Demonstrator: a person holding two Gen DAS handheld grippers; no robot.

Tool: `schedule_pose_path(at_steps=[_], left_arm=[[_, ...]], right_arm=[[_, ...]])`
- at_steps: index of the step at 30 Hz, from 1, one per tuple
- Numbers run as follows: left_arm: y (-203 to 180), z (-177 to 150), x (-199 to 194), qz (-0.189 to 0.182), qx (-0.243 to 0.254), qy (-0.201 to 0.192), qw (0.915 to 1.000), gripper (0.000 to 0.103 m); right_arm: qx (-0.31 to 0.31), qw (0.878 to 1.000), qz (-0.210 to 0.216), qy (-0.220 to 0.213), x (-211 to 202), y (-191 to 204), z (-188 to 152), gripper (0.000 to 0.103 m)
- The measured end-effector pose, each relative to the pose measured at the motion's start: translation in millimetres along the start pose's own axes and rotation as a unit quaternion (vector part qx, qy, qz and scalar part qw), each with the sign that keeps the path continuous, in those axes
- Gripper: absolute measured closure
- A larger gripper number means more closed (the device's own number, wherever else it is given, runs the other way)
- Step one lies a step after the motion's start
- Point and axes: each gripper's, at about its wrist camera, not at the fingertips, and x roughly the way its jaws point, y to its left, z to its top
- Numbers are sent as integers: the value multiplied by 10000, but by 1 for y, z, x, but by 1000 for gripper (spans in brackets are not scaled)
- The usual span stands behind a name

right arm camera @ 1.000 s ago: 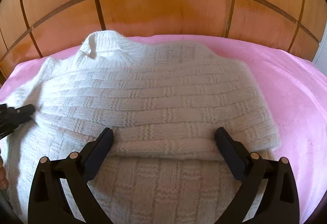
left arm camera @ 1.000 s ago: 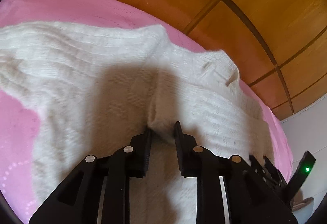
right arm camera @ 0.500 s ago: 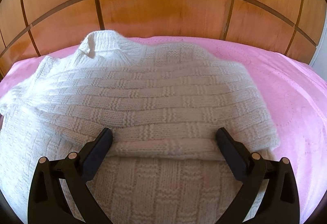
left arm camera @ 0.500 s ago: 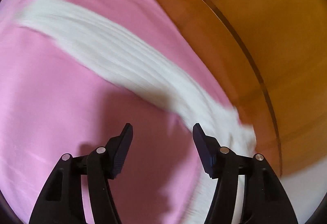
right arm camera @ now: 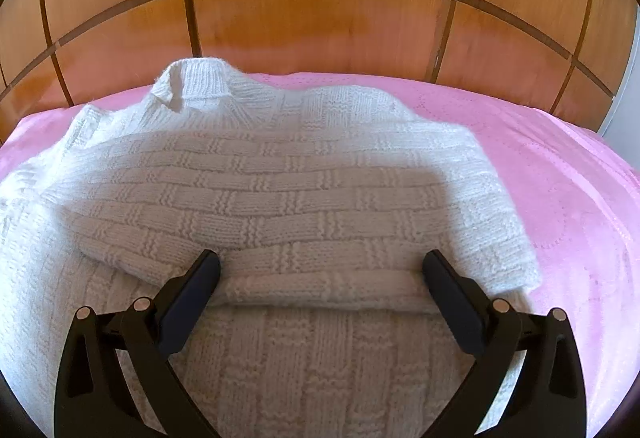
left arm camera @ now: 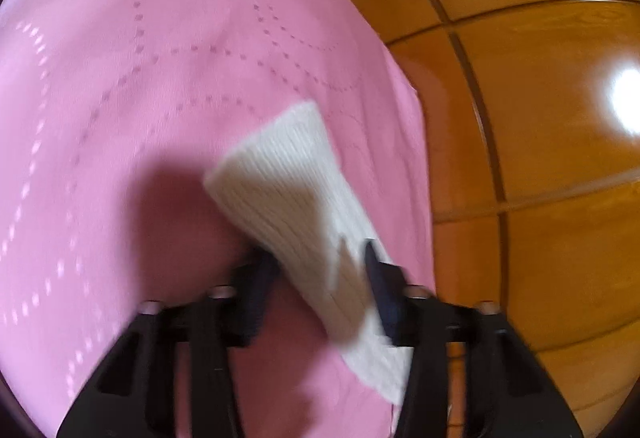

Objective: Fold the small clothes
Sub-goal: 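Grasp a sleeve cuff with the left gripper and lift it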

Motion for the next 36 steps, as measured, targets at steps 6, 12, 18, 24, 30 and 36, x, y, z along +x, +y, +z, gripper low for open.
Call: schedule_pose_path(at_steps=[6,12,18,24,30,36], left_arm=[[-32,-7,0,-26,542,-26,9985,97],[-126,-80,-14,-775,2075,212,9749,97],[-197,-194,0,-1361,3288,1018,9290,97],[-224,-316,37,-1321,4221,1939,8757,97],[-214,-360,57,-1051,4709,2308,8449,78],[-193,-371,33,-776,5134,1872,8339,60]], right_arm=[[-9,10000,-19,1,1,0,0,2],[-3,10000,-27,-14,0,1,-2,2],[30,10000,10,-23,0,-1,-2,2],[41,10000,34,-29,0,-1,-1,2],[79,9999,94,-35,0,-3,-1,2],[101,9999,118,-42,0,-4,-1,2]])
